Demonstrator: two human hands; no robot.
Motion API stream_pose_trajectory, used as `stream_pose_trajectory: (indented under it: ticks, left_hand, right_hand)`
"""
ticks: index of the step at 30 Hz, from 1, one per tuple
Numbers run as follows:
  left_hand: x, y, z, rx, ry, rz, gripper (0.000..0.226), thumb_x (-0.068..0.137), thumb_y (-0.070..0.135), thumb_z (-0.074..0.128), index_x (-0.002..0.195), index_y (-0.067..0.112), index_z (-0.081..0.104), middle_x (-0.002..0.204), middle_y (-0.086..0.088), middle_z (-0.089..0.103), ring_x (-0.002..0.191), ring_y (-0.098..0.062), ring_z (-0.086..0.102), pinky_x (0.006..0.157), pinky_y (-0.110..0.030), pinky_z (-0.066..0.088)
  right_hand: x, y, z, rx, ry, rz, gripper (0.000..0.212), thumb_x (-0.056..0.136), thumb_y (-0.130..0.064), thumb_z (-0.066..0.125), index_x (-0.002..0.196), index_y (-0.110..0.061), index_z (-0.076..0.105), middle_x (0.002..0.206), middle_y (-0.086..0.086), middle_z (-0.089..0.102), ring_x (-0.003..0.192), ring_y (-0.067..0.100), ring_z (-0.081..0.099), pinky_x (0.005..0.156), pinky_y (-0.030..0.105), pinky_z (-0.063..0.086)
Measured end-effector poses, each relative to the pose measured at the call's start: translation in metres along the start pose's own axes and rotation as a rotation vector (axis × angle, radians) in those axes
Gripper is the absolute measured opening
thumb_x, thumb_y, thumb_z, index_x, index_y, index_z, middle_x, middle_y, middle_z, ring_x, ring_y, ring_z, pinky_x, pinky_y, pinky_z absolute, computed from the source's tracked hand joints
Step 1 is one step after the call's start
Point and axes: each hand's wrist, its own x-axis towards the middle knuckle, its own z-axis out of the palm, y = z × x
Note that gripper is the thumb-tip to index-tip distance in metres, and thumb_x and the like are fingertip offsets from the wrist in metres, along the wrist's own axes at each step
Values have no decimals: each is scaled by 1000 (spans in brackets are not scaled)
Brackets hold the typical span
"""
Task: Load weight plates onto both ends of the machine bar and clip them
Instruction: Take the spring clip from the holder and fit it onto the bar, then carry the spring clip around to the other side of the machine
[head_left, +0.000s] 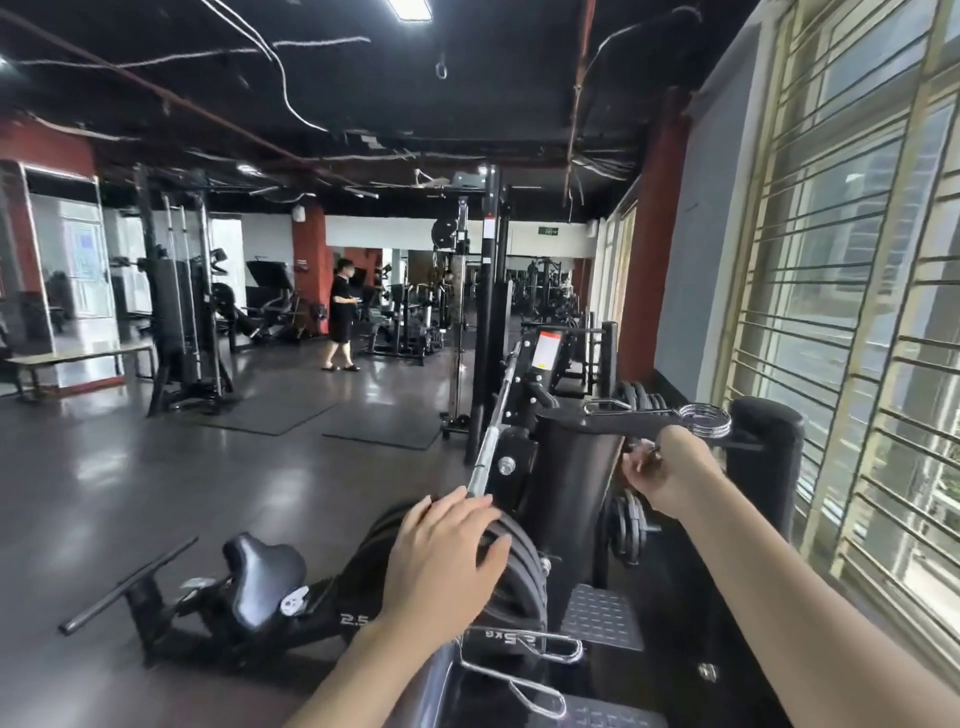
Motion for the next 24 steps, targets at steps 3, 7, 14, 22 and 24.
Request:
stream_pose_trajectory:
  ticks: [3, 7, 14, 22, 24]
  left_hand:
    - [-7, -6, -16, -169, -68, 52, 43, 102, 47, 41, 143, 37, 50, 155, 23, 41, 148, 1, 22, 122, -26, 5]
    - [-28, -37, -44, -681, -92, -79, 32, 100, 39, 51, 131, 37, 62, 132, 22, 62, 126, 3, 53, 105, -17, 37]
    - [-91, -163, -117, -1031, 39, -350, 19, 103, 23, 50, 109, 27, 68, 108, 11, 73, 98, -7, 69, 92, -29, 54]
    - [-155, -321, -176, -1202, 14, -630, 38, 98, 51, 54, 127, 28, 45, 118, 19, 58, 109, -7, 60, 95, -33, 46]
    - [-156, -363, -175, -1229, 42, -720, 55, 90, 65, 56, 126, 26, 45, 107, 15, 63, 103, -8, 63, 93, -31, 46]
  right_hand:
    - [-32, 24, 6, 23, 52, -122, 25, 98, -2, 31, 88, -9, 52, 64, 1, 37, 31, 5, 28, 33, 13, 27]
    - [-90, 65, 33, -242, 14, -274, 27, 101, -3, 32, 88, -12, 54, 58, -2, 30, 30, 5, 24, 29, 17, 20]
    - [-182, 165, 124, -687, -204, -397, 30, 100, -5, 34, 103, -6, 64, 55, 0, 44, 38, 13, 35, 37, 22, 27]
    - [-273, 335, 268, -1295, -500, -535, 30, 97, -17, 48, 75, -22, 68, 55, -6, 53, 47, 13, 47, 53, 34, 45]
    - [-282, 382, 302, -1333, -533, -532, 27, 97, -19, 47, 78, -11, 64, 57, -4, 54, 54, 19, 47, 57, 36, 47]
